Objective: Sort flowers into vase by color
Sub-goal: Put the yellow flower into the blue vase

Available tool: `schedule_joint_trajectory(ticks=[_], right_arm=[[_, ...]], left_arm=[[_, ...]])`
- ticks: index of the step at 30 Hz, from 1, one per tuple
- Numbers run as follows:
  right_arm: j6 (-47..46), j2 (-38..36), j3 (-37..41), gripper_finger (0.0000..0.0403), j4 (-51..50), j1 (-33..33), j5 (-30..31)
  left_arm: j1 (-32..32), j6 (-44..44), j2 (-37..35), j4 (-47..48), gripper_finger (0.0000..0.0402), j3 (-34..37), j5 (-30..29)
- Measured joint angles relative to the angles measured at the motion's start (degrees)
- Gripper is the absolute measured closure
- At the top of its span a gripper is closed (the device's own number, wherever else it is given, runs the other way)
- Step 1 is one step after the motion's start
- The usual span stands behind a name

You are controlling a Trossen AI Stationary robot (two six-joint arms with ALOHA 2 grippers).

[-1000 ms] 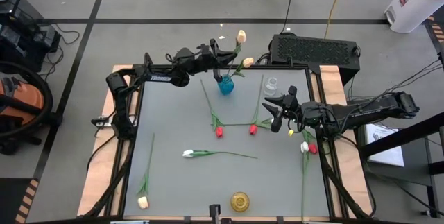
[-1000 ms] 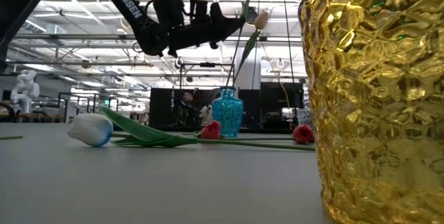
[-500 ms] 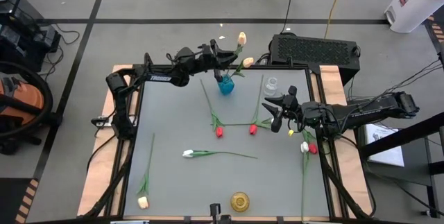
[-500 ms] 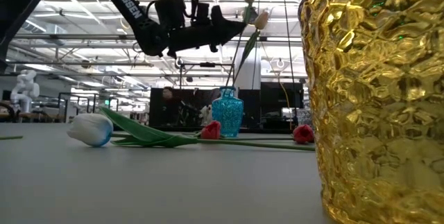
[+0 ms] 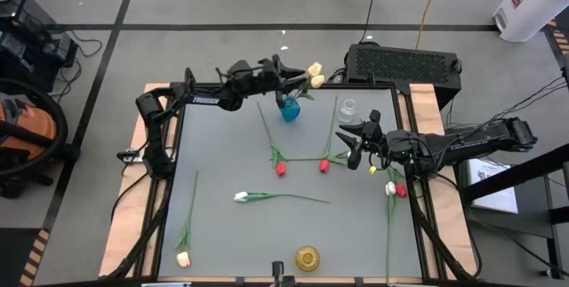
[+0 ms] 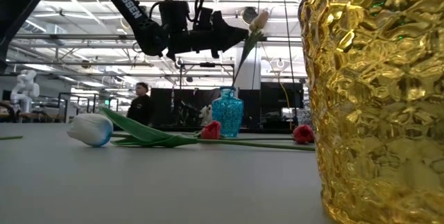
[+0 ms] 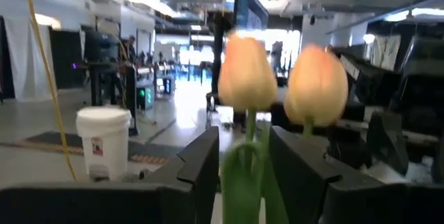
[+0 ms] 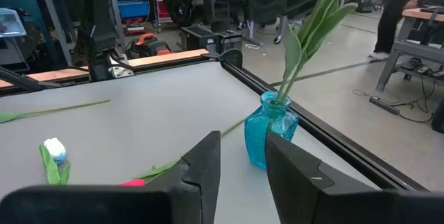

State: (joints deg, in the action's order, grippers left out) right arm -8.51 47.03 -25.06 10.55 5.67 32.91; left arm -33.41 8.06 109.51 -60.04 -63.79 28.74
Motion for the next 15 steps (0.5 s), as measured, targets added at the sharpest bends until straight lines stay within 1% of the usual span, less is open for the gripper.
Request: schedule_joint_trajectory(ticks=[4, 9, 12, 15], right_arm=[[-0.2, 0.0, 0.0, 0.0298, 0.0, 0.0, 0.0], [-0.7, 0.0, 0.0, 0.0298, 0.0, 0.0, 0.0], [-0.9, 0.0, 0.0, 0.0298, 0.0, 0.0, 0.0], [-0.9, 0.0, 0.0, 0.0298, -0.1, 0.0, 0.0]], left_arm=[[0.0, -2.7, -0.1, 2.7, 0.0267, 0.0, 1.4], [-0.6, -2.9, -1.9, 4.2, 0.0267, 0.0, 2.1], [-1.2, -2.7, -3.6, 4.3, 0.0267, 0.0, 5.8], [-1.5, -2.7, -6.3, 8.0, 0.0267, 0.0, 8.2]])
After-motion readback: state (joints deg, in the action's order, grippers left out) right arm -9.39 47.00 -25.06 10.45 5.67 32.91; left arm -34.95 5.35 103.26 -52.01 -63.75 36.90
